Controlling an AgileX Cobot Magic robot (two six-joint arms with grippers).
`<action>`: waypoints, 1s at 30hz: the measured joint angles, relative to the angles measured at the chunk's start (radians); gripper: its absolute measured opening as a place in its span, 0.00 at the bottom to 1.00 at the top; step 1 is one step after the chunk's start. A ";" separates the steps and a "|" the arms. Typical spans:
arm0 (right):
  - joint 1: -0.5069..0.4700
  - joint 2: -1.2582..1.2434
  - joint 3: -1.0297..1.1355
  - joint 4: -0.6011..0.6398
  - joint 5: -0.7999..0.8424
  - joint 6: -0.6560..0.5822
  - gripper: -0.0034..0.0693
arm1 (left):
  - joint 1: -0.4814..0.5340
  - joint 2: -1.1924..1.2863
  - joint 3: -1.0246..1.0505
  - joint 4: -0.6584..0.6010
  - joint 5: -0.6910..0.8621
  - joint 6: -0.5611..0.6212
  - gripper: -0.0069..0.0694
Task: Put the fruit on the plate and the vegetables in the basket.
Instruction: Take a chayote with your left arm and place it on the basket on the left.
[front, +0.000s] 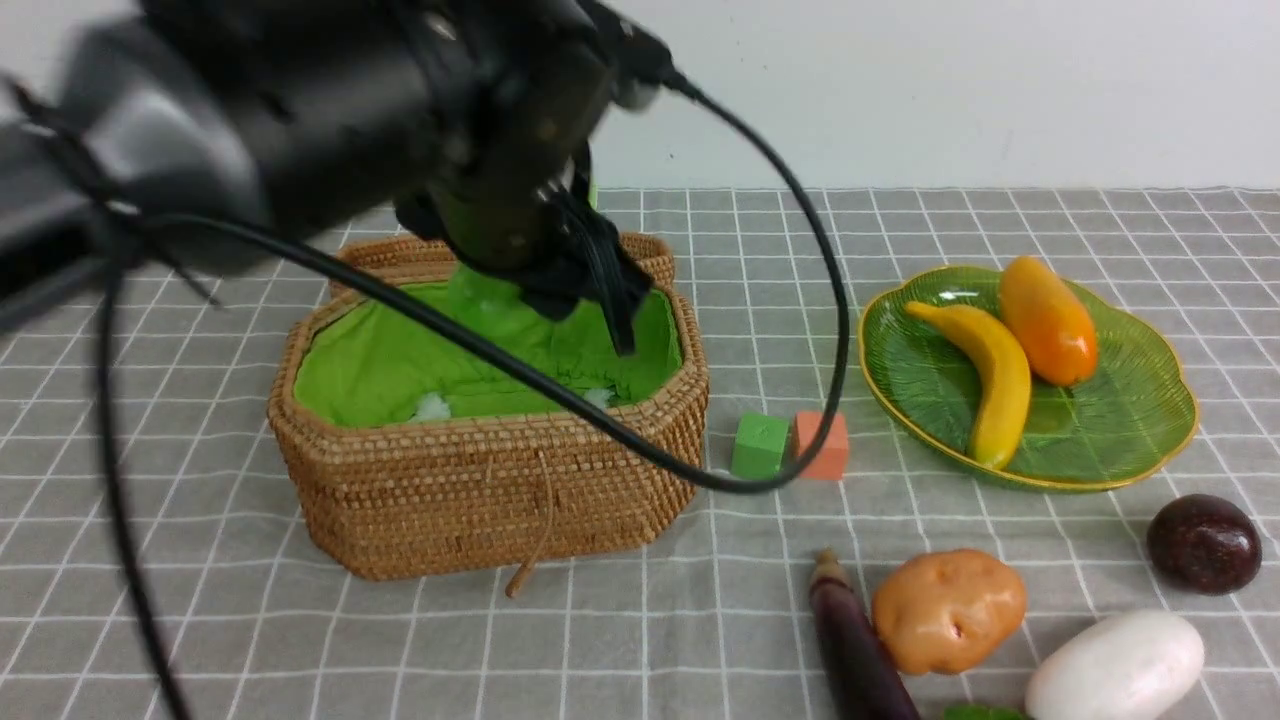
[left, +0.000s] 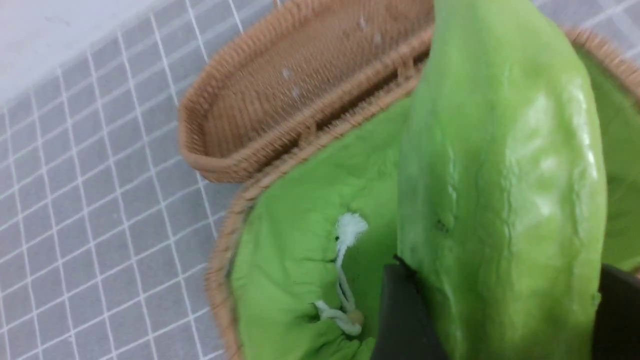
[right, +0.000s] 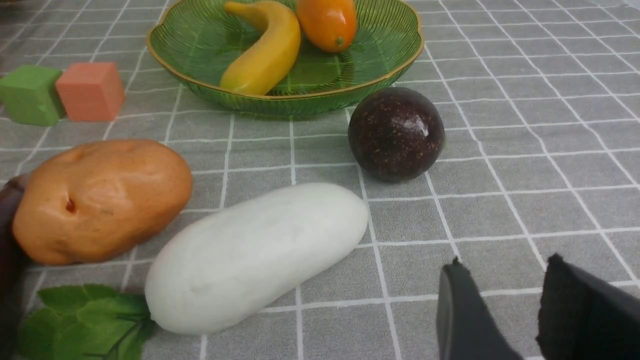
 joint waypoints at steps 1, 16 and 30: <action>0.000 0.000 0.000 0.000 0.000 0.000 0.38 | 0.000 0.054 0.000 0.018 -0.002 -0.003 0.64; 0.000 0.000 0.000 0.000 0.000 0.000 0.38 | 0.000 0.183 0.002 0.106 -0.002 -0.125 0.65; 0.000 0.000 0.000 0.000 0.000 0.000 0.38 | 0.000 0.079 0.002 0.193 0.105 -0.213 0.91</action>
